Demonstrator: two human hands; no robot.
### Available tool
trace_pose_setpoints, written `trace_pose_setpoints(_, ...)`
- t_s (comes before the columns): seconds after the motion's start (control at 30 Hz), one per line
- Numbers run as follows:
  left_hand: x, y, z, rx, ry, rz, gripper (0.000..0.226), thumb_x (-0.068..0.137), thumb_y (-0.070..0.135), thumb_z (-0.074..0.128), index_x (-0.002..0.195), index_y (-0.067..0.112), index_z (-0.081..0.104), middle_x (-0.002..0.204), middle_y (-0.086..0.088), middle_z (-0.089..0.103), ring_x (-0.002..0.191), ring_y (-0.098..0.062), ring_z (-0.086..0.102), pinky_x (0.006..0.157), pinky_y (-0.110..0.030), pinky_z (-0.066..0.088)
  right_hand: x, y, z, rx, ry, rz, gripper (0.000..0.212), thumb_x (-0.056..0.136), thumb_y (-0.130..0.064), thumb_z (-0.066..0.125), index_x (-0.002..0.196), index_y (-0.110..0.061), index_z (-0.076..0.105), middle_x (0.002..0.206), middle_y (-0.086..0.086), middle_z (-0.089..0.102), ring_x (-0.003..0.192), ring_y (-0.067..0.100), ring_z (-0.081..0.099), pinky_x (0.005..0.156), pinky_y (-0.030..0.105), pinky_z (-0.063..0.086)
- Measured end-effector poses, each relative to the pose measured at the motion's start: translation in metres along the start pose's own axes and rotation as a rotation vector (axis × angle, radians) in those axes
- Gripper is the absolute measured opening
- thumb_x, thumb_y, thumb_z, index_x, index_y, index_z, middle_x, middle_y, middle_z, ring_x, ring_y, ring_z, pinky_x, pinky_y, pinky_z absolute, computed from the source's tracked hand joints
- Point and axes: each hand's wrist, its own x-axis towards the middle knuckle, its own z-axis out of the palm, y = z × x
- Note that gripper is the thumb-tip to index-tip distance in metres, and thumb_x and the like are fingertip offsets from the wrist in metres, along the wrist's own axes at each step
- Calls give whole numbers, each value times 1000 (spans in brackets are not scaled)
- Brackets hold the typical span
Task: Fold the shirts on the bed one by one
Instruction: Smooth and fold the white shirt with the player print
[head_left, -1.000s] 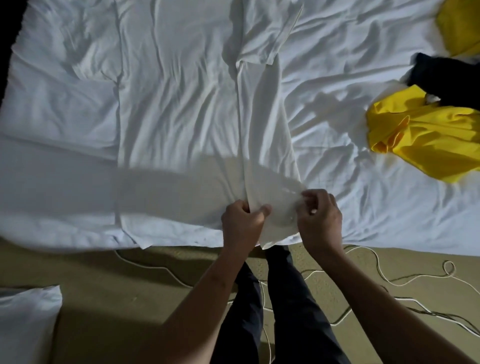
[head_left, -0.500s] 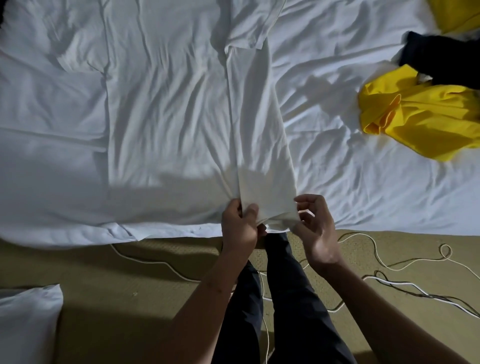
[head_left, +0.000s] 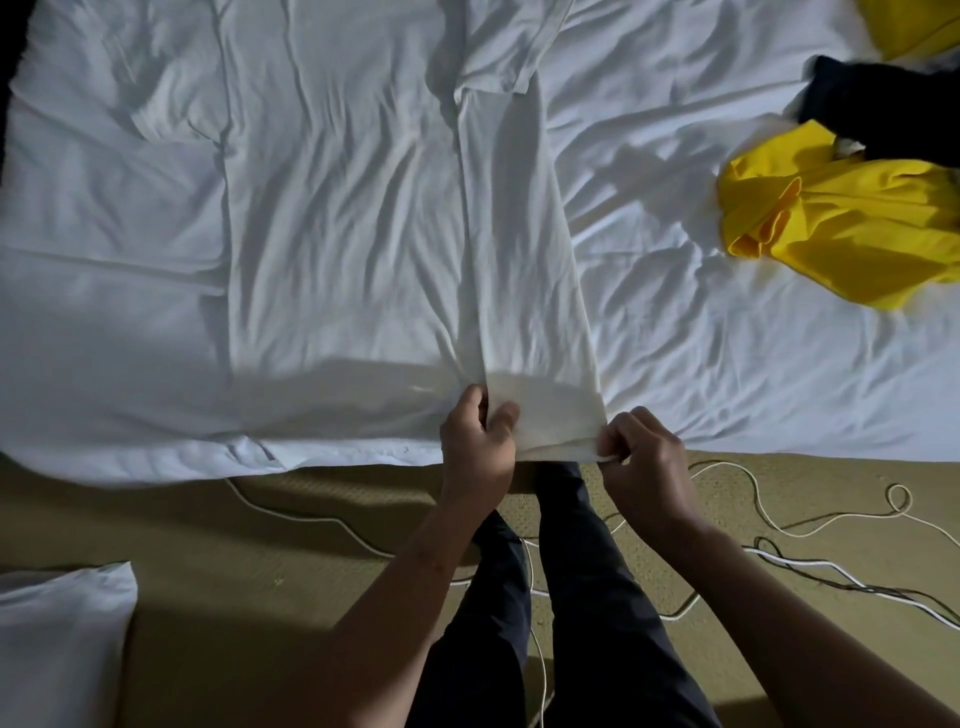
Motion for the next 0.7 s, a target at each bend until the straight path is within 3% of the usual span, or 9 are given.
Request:
trace_pose_setpoints(0.07,3,-7,-2,52,4,41,18,96,14,74,85,8,60,75,-2,67,69,-18,63,66,-29,50,1,3,1,-85,-20,-28,45,70,15,65,66,-25,44,72,-5,45,56,14,41,50,26,36)
trace_pose_setpoints(0.13,7,-7,-5,116,14,38,27,91,19,79,78,10,58,67,-2,60,60,-16,53,59,-31,44,0,2,-1,-221,-53,-60,31,73,2,61,69,-25,46,73,-6,45,54,19,39,44,28,35)
trace_pose_setpoints(0.2,6,-1,-11,333,73,96,27,86,27,81,76,14,59,67,2,60,61,-16,55,59,-30,42,-1,-3,-6,-309,-44,-56,14,67,-9,52,76,-20,50,78,-6,46,62,18,40,48,22,27)
trace_pose_setpoints(0.27,5,8,-18,652,250,311,18,85,26,76,86,14,63,80,-4,62,76,-28,60,64,-35,46,5,-11,-7,-321,7,-93,23,63,-13,46,85,-15,52,86,-1,46,77,19,42,53,24,29)
trace_pose_setpoints(0.33,9,15,-16,750,359,585,16,87,14,70,101,7,67,96,-14,61,90,-35,57,72,-43,48,24,-24,-3,-349,93,-136,28,71,-13,48,97,-10,55,98,8,50,90,25,44,66,38,42)
trace_pose_setpoints(0.4,24,15,-7,805,286,767,30,96,10,62,125,1,67,122,-23,63,114,-41,59,91,-51,49,51,-32,11,-396,135,-151,32,90,-15,50,120,-7,58,128,17,53,119,33,48,96,52,44)
trace_pose_setpoints(0.47,40,5,3,963,136,801,47,107,20,48,150,2,50,156,-26,46,146,-43,41,115,-59,35,78,-33,27,-456,48,-154,49,105,-26,43,150,-7,42,165,17,29,154,34,23,123,53,23)
trace_pose_setpoints(0.53,54,-11,2,1087,24,765,58,111,32,39,161,4,33,168,-22,26,157,-40,21,123,-62,21,94,-21,41,-539,-63,-183,64,109,-40,34,164,-9,19,173,13,5,160,31,0,128,53,8)
trace_pose_setpoints(0.7,60,-42,-27,1077,49,780,58,111,31,40,159,-1,35,168,-23,26,158,-41,20,122,-65,21,81,7,38,-673,-136,-165,72,110,-50,23,165,-8,4,173,12,-3,160,29,-8,128,56,4)
